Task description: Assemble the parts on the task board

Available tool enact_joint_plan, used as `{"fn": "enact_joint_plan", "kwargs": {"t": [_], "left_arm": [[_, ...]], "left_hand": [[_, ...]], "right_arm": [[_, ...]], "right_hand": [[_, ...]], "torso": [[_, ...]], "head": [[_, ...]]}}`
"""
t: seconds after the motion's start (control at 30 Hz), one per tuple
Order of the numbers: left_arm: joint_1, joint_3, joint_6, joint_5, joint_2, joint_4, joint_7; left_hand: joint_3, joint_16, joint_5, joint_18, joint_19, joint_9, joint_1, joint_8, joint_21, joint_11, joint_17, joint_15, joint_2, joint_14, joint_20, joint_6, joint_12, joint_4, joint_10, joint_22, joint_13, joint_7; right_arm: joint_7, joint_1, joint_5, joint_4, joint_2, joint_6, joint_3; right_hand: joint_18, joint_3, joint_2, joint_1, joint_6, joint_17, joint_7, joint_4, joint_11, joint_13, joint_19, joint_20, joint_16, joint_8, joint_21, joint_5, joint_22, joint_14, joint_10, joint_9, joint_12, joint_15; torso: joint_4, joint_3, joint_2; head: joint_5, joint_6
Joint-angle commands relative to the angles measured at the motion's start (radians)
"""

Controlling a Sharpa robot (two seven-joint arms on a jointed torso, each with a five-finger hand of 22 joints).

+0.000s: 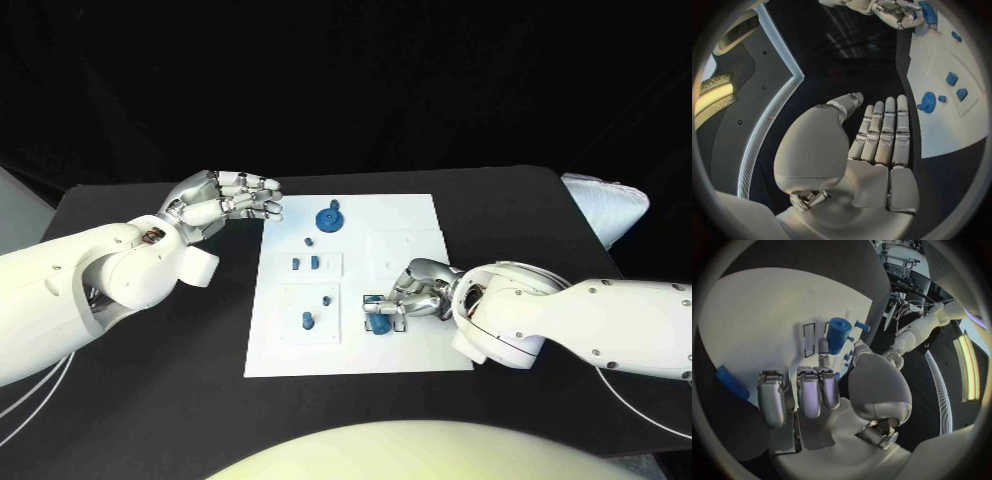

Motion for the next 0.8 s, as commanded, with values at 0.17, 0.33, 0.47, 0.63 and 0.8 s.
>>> {"fn": "enact_joint_plan", "kwargs": {"t": [0.17, 0.33, 0.47, 0.63, 0.8], "left_arm": [[0.000, 0.001, 0.011, 0.004, 0.001, 0.003, 0.006], [0.000, 0.001, 0.010, 0.004, 0.001, 0.002, 0.006], [0.000, 0.001, 0.010, 0.004, 0.000, 0.002, 0.006], [0.000, 0.001, 0.011, 0.004, 0.001, 0.001, 0.006], [0.000, 0.001, 0.011, 0.004, 0.002, 0.000, 0.006]], "left_hand": [[-0.002, -0.006, 0.000, 0.010, 0.007, -0.001, 0.004, 0.002, -0.007, 0.005, 0.001, 0.001, 0.002, 0.008, -0.002, 0.001, -0.004, 0.005, 0.003, -0.001, 0.000, -0.001], [-0.002, -0.006, 0.000, 0.010, 0.007, -0.001, 0.004, 0.002, -0.007, 0.005, 0.001, 0.001, 0.002, 0.008, -0.002, 0.001, -0.004, 0.005, 0.003, -0.001, 0.000, -0.001], [-0.002, -0.006, 0.000, 0.010, 0.007, -0.001, 0.004, 0.002, -0.007, 0.005, 0.001, 0.001, 0.002, 0.008, -0.002, 0.001, -0.004, 0.005, 0.003, -0.001, 0.000, -0.001], [-0.002, -0.007, 0.000, 0.010, 0.008, -0.001, 0.005, 0.003, -0.008, 0.005, 0.002, 0.000, 0.003, 0.009, -0.002, 0.002, -0.004, 0.006, 0.004, -0.002, 0.000, -0.001], [-0.002, -0.007, 0.000, 0.010, 0.008, -0.001, 0.005, 0.003, -0.008, 0.005, 0.002, 0.000, 0.003, 0.009, -0.002, 0.002, -0.004, 0.006, 0.004, -0.002, 0.000, -0.001]], "right_arm": [[0.048, -0.002, -0.097, 0.016, -0.020, 0.044, 0.000], [0.067, -0.002, -0.107, 0.026, -0.041, 0.045, 0.000], [0.096, -0.002, -0.119, 0.035, -0.062, 0.052, 0.000], [0.138, -0.001, -0.131, 0.043, -0.080, 0.067, 0.001], [0.161, -0.001, -0.129, 0.045, -0.087, 0.083, 0.001]], "right_hand": [[-0.014, -0.015, 0.016, 0.004, -0.009, 0.247, 0.000, -0.002, -0.005, 0.263, 0.105, -0.005, 0.004, 0.006, 0.004, 0.001, 0.263, 0.101, 0.103, 0.002, 0.003, -0.003], [-0.014, -0.018, 0.036, 0.048, -0.011, 0.246, -0.001, -0.005, -0.006, 0.263, 0.105, -0.006, 0.003, 0.011, 0.004, 0.016, 0.263, 0.100, 0.103, 0.004, 0.003, -0.004], [-0.014, -0.023, 0.031, 0.119, -0.011, 0.246, -0.003, -0.008, -0.008, 0.263, 0.105, -0.008, 0.003, 0.017, 0.004, 0.015, 0.263, 0.100, 0.103, 0.005, 0.003, -0.006], [-0.014, -0.025, 0.014, 0.200, -0.010, 0.242, -0.005, -0.008, -0.010, 0.263, 0.105, -0.009, 0.002, 0.024, 0.004, -0.010, 0.263, 0.100, 0.103, 0.006, 0.003, -0.008], [-0.014, -0.015, 0.007, 0.224, -0.008, 0.242, -0.006, -0.006, -0.011, 0.263, 0.105, -0.010, 0.001, 0.028, 0.004, -0.041, 0.263, 0.100, 0.103, 0.006, 0.003, -0.008]], "torso": [[0.0003, 0.0005, 0.000], [0.0000, 0.0005, 0.000], [-0.0002, -0.0005, 0.000], [-0.0004, 0.0001, 0.000], [0.0004, 0.0004, 0.000]], "head": [[0.001, 0.000], [-0.001, 0.001], [-0.003, 0.001], [-0.004, 0.002], [-0.003, 0.001]]}}
